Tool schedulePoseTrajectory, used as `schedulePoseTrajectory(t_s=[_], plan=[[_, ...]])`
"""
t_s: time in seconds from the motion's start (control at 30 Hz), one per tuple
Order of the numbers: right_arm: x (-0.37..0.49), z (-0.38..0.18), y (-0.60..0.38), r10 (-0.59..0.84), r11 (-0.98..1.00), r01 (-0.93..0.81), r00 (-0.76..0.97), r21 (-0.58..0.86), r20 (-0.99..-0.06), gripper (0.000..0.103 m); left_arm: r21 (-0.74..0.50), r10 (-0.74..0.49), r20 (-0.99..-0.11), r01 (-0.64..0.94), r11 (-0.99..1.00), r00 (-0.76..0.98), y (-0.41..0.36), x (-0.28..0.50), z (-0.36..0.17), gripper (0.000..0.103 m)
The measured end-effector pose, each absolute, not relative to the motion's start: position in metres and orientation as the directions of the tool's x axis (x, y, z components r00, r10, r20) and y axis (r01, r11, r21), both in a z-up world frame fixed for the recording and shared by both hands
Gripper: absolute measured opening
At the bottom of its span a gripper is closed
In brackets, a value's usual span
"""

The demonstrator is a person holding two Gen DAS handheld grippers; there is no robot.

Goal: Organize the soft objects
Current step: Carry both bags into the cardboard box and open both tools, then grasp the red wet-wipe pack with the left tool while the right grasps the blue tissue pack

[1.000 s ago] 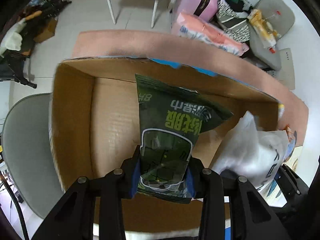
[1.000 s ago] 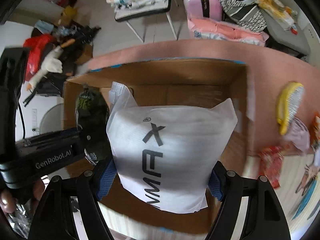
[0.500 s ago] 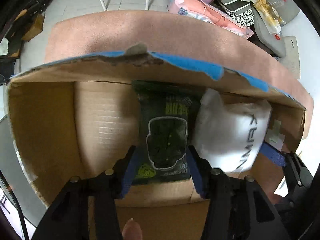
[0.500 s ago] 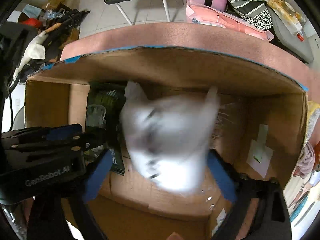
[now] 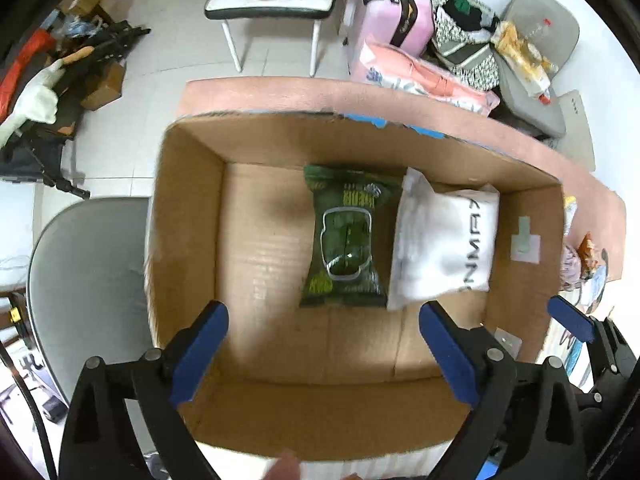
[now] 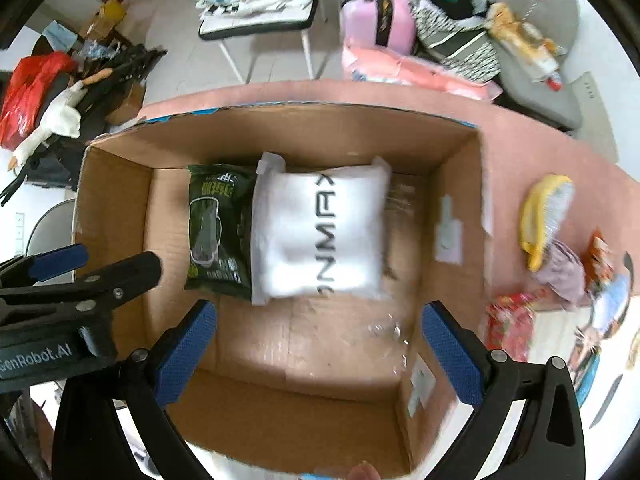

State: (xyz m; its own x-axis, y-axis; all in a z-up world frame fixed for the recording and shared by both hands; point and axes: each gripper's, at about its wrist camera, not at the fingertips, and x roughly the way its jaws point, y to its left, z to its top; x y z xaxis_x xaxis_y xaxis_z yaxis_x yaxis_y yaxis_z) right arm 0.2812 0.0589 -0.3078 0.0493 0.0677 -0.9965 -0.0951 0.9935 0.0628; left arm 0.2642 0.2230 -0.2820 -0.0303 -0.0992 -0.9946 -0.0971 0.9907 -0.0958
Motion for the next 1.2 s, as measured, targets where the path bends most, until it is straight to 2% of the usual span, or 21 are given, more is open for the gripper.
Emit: schedulePoseTrajectory(t_s=[0.4,0.9,1.1,1.2], plan=[[0.192,-0.240,0.034,0.019,0.998,-0.068,0.229,0.004,-0.973,0.103,-0.030,-0.013,-0.983,-0.089,0.996,0.181,0.205,0.193,-0.230,0.098],[0.121,-0.213,0.015,0.133,0.989,-0.098,0.264,0.110,-0.955,0.103,-0.033,-0.015,-0.959,-0.059,0.998,0.284,0.175,0.142,-0.182,0.100],[0.118,-0.197,-0.071,0.112,0.991,0.032,0.301,0.128,-0.947,0.103,-0.059,-0.064,-0.952,0.026,0.998,0.298,0.105,0.150,-0.168,0.100],[0.120,-0.196,-0.150,0.086,0.975,0.168,0.301,0.142,-0.950,0.103,-0.083,-0.101,-0.955,0.073,0.994,0.280,0.052,0.167,-0.172,0.100]])
